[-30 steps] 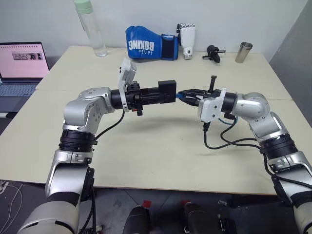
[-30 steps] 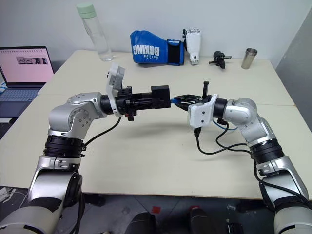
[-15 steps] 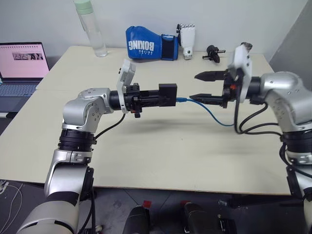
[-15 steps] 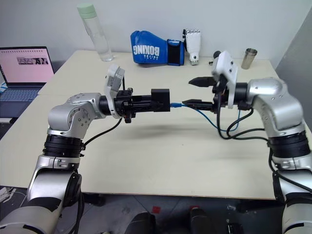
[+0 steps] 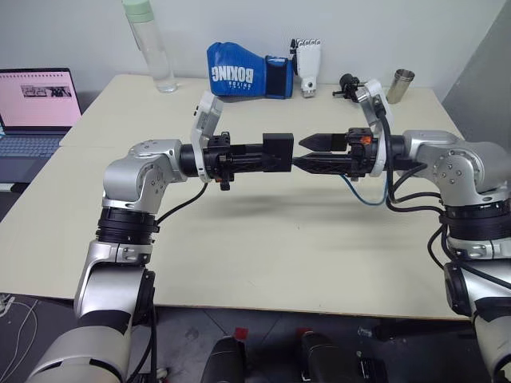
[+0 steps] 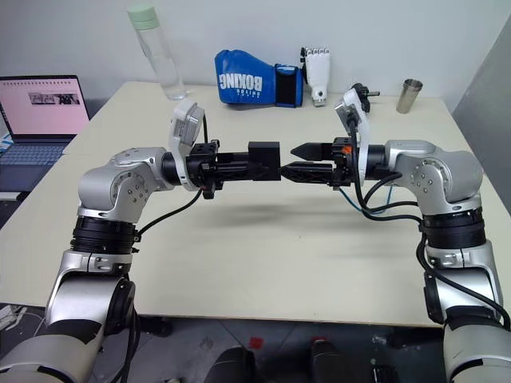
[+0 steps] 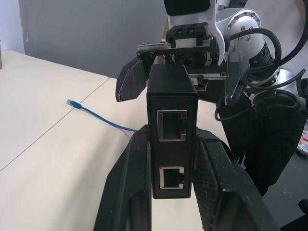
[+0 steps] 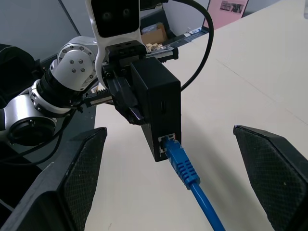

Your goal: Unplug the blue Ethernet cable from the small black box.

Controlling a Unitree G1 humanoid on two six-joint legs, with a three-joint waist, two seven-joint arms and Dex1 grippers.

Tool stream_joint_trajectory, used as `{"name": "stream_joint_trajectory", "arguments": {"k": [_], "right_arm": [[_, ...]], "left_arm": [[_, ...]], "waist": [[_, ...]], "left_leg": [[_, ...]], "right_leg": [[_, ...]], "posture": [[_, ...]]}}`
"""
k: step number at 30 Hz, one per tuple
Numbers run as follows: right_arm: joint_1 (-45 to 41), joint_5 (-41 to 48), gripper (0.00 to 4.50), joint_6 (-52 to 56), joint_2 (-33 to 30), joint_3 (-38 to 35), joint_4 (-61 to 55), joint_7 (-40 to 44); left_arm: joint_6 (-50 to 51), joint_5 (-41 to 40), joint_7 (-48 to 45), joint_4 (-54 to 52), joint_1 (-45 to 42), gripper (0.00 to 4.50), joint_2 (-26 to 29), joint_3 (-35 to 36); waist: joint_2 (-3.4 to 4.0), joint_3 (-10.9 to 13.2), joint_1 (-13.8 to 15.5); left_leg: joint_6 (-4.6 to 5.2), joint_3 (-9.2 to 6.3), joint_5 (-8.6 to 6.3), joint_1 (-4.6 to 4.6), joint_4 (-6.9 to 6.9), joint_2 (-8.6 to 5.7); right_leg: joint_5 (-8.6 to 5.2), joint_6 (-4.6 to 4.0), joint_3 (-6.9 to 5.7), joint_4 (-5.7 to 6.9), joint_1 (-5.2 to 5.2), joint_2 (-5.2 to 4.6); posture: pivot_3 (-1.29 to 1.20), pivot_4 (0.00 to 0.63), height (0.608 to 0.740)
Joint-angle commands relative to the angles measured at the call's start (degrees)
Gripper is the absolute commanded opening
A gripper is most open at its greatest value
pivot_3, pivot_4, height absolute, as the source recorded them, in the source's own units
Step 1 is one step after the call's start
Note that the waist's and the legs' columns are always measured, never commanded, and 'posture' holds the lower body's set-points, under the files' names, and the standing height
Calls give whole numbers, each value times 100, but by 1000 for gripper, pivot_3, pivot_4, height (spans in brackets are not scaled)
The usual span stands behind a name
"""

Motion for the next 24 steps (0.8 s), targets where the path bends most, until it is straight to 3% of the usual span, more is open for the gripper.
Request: {"name": "stream_joint_trajectory", "arguments": {"k": [1, 10, 11, 24], "right_arm": [[-31, -133, 4467, -237, 35, -25, -49, 4], [29, -327, 4467, -451, 5, 91, 112, 239], [42, -344, 4092, -469, -7, 105, 113, 275], [1, -522, 1197, -602, 10, 132, 331, 492]], "left_arm": [[46, -158, -56, -140, -137, 798, 25, 119], [94, -155, -99, -137, -165, 798, 46, 112], [99, -155, -100, -139, -166, 798, 45, 112], [125, -131, -157, -134, -184, 798, 52, 97]], "waist": [[0, 0, -2], [0, 0, -4], [0, 0, -4], [0, 0, -6]], "left_leg": [[0, -1, 0, 0, 0, 0], [0, -1, 0, 0, 0, 0], [0, -1, 0, 0, 0, 0], [0, -1, 0, 0, -1, 0]], "right_leg": [[0, 0, 0, 0, 0, 0], [0, 0, -1, 0, 0, 1], [0, 0, -1, 0, 0, 1], [0, 0, -1, -1, 0, 1]], "posture": [[0, 150, 740], [0, 150, 740], [0, 150, 740], [0, 150, 740]]}}
